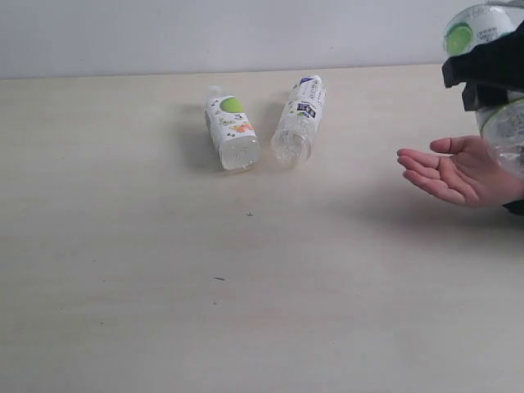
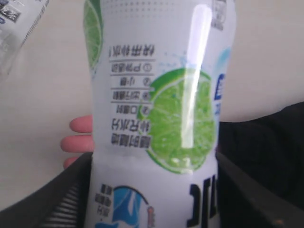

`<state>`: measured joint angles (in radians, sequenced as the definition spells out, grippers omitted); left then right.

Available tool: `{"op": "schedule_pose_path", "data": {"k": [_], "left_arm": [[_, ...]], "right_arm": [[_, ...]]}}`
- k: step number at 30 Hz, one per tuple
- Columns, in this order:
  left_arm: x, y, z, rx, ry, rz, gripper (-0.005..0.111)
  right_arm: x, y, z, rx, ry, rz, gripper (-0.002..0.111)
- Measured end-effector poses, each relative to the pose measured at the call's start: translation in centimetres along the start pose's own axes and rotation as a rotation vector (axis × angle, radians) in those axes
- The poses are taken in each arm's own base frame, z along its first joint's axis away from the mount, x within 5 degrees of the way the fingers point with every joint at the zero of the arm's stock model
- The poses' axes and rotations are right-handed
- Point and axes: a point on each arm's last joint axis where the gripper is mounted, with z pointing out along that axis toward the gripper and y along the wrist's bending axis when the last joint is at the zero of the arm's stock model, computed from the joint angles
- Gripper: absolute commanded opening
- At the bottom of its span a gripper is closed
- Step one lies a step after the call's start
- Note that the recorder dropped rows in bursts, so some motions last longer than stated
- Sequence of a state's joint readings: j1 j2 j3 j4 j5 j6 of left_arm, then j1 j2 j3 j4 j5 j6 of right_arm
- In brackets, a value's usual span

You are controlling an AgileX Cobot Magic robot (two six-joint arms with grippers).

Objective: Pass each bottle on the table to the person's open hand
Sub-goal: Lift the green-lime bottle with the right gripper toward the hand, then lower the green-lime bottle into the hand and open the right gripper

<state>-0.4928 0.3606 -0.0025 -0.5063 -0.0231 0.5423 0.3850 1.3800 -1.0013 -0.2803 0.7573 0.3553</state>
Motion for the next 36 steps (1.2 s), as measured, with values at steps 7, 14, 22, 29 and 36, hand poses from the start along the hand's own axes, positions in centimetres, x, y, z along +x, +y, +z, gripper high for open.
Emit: {"op": "schedule_pose_path", "data": {"k": [7, 14, 22, 29, 36], "left_arm": [[0.0, 0.0, 0.0, 0.000, 0.000, 0.000, 0.000], [0.0, 0.0, 0.0, 0.000, 0.000, 0.000, 0.000], [0.0, 0.0, 0.0, 0.000, 0.000, 0.000, 0.000], [0.0, 0.0, 0.0, 0.000, 0.000, 0.000, 0.000], [0.0, 0.0, 0.0, 0.000, 0.000, 0.000, 0.000]], "right_arm": [[1.0, 0.3, 2.8, 0.022, 0.037, 0.029, 0.000], [1.9, 0.9, 6.8, 0.048, 0.170, 0.011, 0.000], [2.4, 1.2, 8.8, 0.053, 0.217, 0.009, 0.003], [2.5, 1.3, 9.2, 0.053, 0.223, 0.013, 0.032], [2.4, 1.3, 9.2, 0.051, 0.220, 0.015, 0.069]]}}
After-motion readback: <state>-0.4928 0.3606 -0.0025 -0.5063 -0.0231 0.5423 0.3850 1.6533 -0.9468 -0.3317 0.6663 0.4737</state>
